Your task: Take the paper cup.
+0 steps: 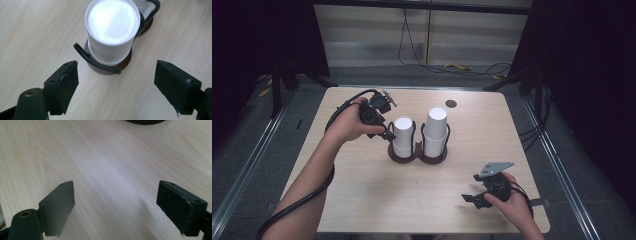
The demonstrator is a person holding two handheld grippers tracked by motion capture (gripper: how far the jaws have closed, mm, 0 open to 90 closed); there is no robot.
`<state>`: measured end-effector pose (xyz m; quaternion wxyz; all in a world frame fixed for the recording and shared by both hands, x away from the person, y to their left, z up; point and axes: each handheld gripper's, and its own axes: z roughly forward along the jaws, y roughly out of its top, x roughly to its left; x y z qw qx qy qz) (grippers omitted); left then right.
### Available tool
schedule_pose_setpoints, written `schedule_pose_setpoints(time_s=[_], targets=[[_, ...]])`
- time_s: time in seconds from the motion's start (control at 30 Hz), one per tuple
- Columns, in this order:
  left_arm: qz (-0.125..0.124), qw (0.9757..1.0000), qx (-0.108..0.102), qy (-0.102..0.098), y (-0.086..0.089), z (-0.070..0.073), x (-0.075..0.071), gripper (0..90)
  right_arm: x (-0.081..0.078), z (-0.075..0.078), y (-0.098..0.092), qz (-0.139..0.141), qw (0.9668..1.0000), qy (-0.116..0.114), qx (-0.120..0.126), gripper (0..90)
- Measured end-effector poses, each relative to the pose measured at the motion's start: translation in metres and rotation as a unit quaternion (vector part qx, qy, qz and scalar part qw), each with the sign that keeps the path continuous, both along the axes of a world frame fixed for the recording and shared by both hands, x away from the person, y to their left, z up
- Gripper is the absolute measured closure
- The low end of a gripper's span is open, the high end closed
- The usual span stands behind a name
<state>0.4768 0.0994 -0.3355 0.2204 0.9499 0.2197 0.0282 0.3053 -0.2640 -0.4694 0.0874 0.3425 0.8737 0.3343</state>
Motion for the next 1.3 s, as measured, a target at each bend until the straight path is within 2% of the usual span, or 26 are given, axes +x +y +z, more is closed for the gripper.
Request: schedule_pose_setpoints(time_s=[0.2,0.23,0.37,0.53,0.7,0.73,0.8,1.07,1.13,1.3], targets=[[-0.009,0.9999,0.007,-0.004,-0.009,0.007,0.005,19.4,0.000,0.000,0.000,0.000,1.0000,-0.001,0.001,14.6],[-0.004,1.0000,0.002,-0.003,-0.011,0.007,0.005,19.4,0.000,0.000,0.000,0.000,1.0000,-0.001,0.002,14.6],[-0.016,0.9998,0.010,-0.005,-0.016,0.008,0.007,19.5,-0.001,0.001,0.000,0.002,1.0000,-0.001,-0.001,14.6],[-0.016,0.9998,0.014,-0.003,-0.021,0.009,0.012,19.6,-0.001,0.001,0.000,0.002,1.0000,-0.001,0.000,14.7],[-0.019,0.9996,0.019,0.000,-0.024,0.005,0.017,20.8,-0.001,0.000,0.000,0.004,1.0000,0.000,0.001,14.7],[-0.012,0.9998,0.018,0.004,-0.025,0.001,0.019,20.7,-0.001,0.000,0.000,0.003,1.0000,0.000,0.002,14.7],[-0.017,0.9996,0.021,0.009,-0.026,-0.002,0.023,20.7,-0.001,0.000,0.000,0.002,1.0000,0.000,0.000,14.7],[-0.020,0.9994,0.025,0.012,-0.033,-0.007,0.029,20.8,-0.001,0.000,0.000,0.002,1.0000,0.002,0.002,14.8],[-0.017,0.9995,0.023,0.008,-0.035,-0.008,0.030,20.9,-0.001,0.000,-0.001,0.002,1.0000,0.002,0.002,14.7],[-0.014,0.9995,0.019,0.018,-0.037,-0.011,0.033,20.6,-0.001,0.000,-0.001,0.004,1.0000,0.002,0.002,14.8]])
